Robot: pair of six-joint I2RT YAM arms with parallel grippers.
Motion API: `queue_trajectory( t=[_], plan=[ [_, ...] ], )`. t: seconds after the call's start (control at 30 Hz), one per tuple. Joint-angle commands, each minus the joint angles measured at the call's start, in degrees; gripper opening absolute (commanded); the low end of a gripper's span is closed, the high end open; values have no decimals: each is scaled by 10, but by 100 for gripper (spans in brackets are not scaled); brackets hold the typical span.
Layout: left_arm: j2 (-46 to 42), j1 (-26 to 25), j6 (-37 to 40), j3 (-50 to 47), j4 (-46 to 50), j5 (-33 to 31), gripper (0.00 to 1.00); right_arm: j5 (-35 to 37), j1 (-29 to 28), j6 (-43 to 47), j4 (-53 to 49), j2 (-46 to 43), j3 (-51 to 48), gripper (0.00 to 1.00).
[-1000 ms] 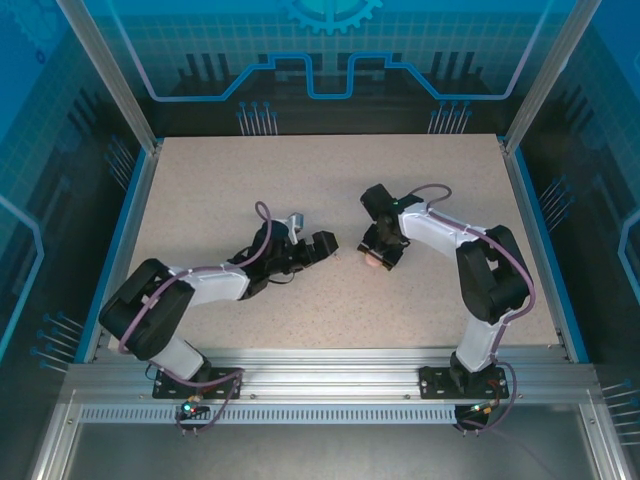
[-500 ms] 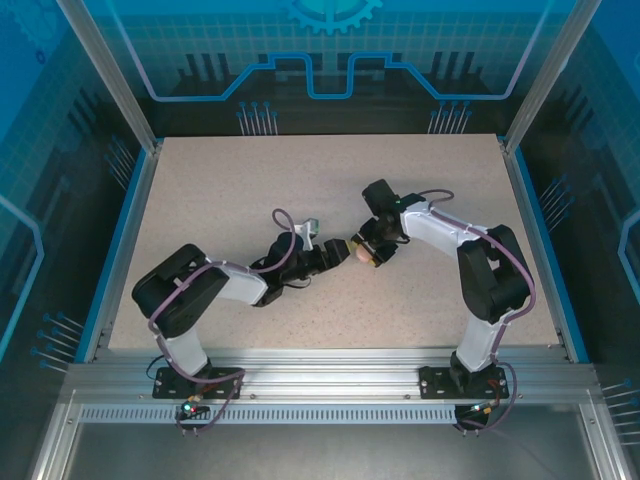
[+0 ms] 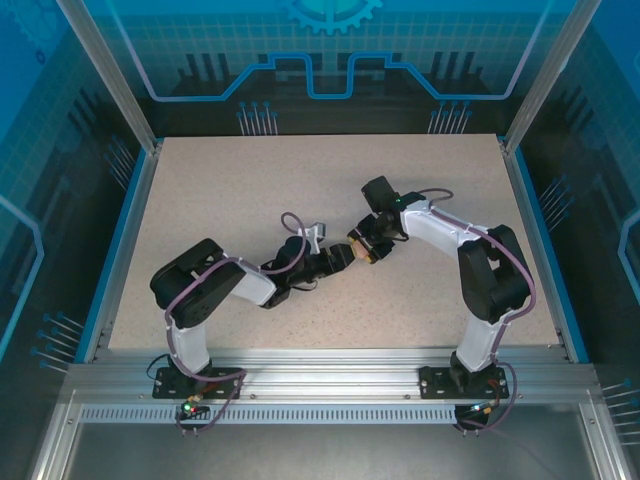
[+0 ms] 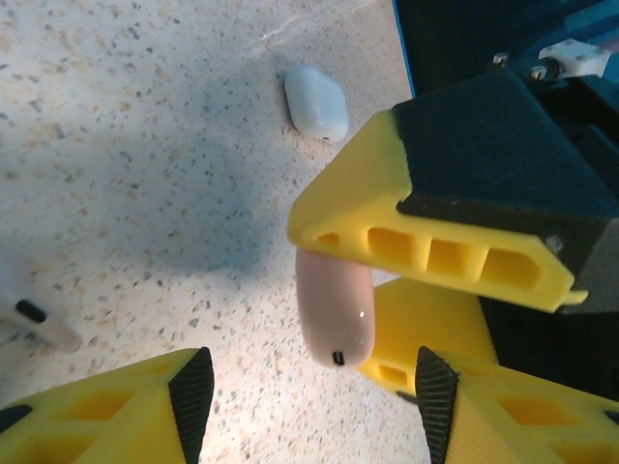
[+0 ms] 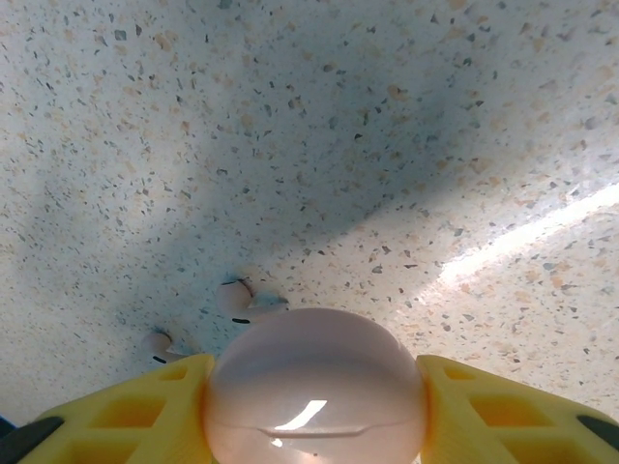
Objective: Insert the wireless bluetooth earbuds into the charging case
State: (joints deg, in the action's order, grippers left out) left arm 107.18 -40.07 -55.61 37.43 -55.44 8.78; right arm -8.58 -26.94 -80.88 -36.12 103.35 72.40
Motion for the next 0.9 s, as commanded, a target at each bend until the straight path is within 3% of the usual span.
queue_trajectory(
  t=[0.0,0.87],
  plan=[
    [13,-8,-1,22,-27,-10,58,-13,0,-9,1,1,10,49],
    [46,-13,2,64,-17,-15,38,-23,-1,-8,19,-9,-8,49]
  ],
)
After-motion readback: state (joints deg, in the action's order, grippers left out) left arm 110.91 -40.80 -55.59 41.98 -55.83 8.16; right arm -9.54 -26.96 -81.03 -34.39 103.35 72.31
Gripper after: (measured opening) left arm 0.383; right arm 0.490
